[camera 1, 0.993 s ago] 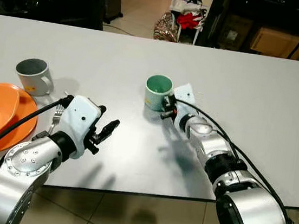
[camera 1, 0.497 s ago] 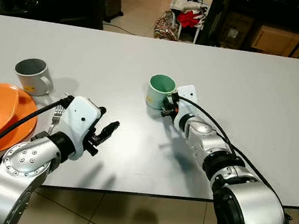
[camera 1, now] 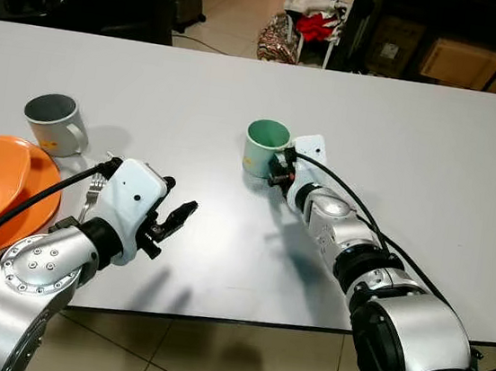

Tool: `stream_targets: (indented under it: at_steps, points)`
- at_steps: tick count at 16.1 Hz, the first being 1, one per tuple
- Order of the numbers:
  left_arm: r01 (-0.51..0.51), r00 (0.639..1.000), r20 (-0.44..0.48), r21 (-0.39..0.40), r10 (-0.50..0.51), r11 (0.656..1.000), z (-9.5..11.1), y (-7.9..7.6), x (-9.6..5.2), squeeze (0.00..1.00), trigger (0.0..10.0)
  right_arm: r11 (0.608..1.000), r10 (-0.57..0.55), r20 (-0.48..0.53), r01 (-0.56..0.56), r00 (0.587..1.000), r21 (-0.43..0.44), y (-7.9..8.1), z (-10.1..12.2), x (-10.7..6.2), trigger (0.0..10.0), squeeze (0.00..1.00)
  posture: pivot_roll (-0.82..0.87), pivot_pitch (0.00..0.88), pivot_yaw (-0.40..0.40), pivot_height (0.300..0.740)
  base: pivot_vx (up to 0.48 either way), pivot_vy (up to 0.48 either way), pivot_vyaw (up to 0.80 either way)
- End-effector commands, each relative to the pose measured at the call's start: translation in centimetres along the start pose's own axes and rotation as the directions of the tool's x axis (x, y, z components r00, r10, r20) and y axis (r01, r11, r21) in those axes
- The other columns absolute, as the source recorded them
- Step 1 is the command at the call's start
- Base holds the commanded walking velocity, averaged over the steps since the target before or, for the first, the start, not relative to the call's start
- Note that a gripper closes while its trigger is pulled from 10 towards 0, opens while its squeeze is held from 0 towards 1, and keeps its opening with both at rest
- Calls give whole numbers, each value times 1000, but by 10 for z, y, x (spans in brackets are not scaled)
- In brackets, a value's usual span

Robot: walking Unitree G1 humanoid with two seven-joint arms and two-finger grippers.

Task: Setting the table

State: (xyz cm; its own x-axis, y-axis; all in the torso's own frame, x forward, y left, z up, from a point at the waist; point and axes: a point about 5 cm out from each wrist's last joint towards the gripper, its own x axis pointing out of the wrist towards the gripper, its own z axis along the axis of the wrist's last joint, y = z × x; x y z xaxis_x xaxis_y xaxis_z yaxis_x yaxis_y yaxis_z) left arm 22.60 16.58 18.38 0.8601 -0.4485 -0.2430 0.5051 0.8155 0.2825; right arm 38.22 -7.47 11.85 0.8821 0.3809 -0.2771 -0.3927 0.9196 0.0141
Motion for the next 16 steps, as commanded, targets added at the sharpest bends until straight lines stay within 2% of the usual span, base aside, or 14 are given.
stream_targets:
  at_steps: [1, 2, 3, 5, 7, 9, 11, 12, 13, 14, 16]
  points:
    - [1, 1000, 5, 10, -1, 1000, 3, 0, -3, 0, 10000, 1000, -14, 32, 13, 999, 15, -4, 7, 0, 10000, 1000, 168, 41, -14, 740, 0, 0, 0]
    - [0, 1000, 10, 10, 0, 1000, 4, 1, -3, 0, 10000, 998, -21, 88, 15, 996, 59, -13, 14, -3, 10000, 1000, 154, 31, -12, 740, 0, 0, 0]
    - [-1, 1000, 12, 10, 1, 1000, 4, 1, -3, 0, 10000, 998, -20, 97, 14, 995, 60, -15, 14, -4, 10000, 1000, 150, 29, -11, 740, 0, 0, 0]
    - [-7, 1000, 17, -4, 7, 1000, 3, -1, -2, 0, 10000, 995, -30, 127, 18, 991, 96, -23, 4, -12, 10000, 1000, 124, 15, -9, 740, 0, 0, 0]
    - [-8, 1000, 18, -20, 8, 1000, 0, -6, 0, 0, 10000, 995, -31, 144, 17, 989, 97, -24, -7, -21, 10000, 1000, 113, 13, -12, 740, 0, 0, 0]
    - [-9, 1000, 28, -46, 10, 999, 0, -12, -1, 0, 10000, 991, -22, 192, -4, 981, 132, -23, -12, -46, 10000, 1000, 102, 18, -12, 740, 0, 0, 0]
    - [-42, 998, 36, -77, 45, 996, -2, -14, -4, 0, 10000, 993, 0, 241, -28, 970, 115, -17, -8, -70, 10000, 1000, 93, 26, -8, 740, 0, 0, 0]
    - [-144, 988, 46, -91, 148, 985, -3, -13, -8, 0, 10000, 994, 5, 285, -37, 958, 107, -11, 0, -94, 10000, 1000, 82, 28, -9, 740, 0, 0, 0]
    - [-241, 966, 56, -151, 252, 959, -3, -12, -11, 0, 10000, 995, -19, 327, -13, 945, 96, -8, 5, -114, 10000, 1000, 77, 29, -10, 740, 0, 0, 0]
    - [-313, 939, 85, -196, 334, 929, 3, -15, -18, 0, 10000, 999, -19, 333, 3, 943, 46, 2, 6, -144, 10000, 1000, 74, 31, -10, 740, 0, 0, 800]
    - [-312, 940, 82, -185, 331, 932, 4, -16, -20, 0, 10000, 999, -12, 316, 0, 949, 38, 11, 3, -154, 10000, 1000, 61, 42, -9, 740, 0, 0, 800]
